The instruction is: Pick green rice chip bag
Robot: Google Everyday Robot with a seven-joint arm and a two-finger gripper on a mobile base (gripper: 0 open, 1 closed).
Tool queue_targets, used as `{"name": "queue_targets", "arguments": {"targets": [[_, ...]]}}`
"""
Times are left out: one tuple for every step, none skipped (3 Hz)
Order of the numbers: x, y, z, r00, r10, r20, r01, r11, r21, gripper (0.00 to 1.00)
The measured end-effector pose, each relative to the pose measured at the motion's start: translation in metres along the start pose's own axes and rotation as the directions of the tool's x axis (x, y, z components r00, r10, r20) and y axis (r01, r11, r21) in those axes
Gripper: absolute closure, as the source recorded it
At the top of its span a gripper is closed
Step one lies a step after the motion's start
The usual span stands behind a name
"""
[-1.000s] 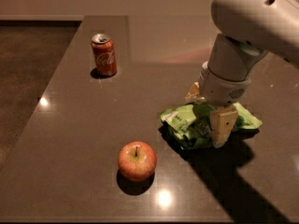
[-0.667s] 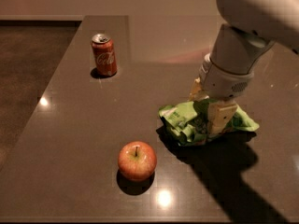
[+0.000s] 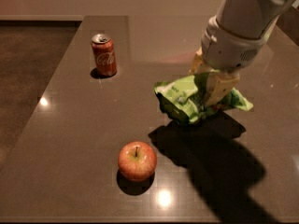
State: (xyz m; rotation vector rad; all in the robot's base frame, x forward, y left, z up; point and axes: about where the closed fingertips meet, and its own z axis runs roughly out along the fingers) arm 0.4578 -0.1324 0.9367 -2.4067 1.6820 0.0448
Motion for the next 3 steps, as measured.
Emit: {"name": "queue_targets", "arguments": {"targets": [[-0.0214, -0.0259, -0.0554, 0.998, -0.055, 0.024, 0.053, 0.9942, 0.094, 1.0], [-0.0235, -0.0332, -0.0589, 0.998, -0.058, 0.025, 0.054, 0.9902, 0.129, 1.0], [-0.0238, -0.034, -0.0593, 0.998, -0.058, 0.025, 0.054, 0.9896, 0.134, 1.0]]}}
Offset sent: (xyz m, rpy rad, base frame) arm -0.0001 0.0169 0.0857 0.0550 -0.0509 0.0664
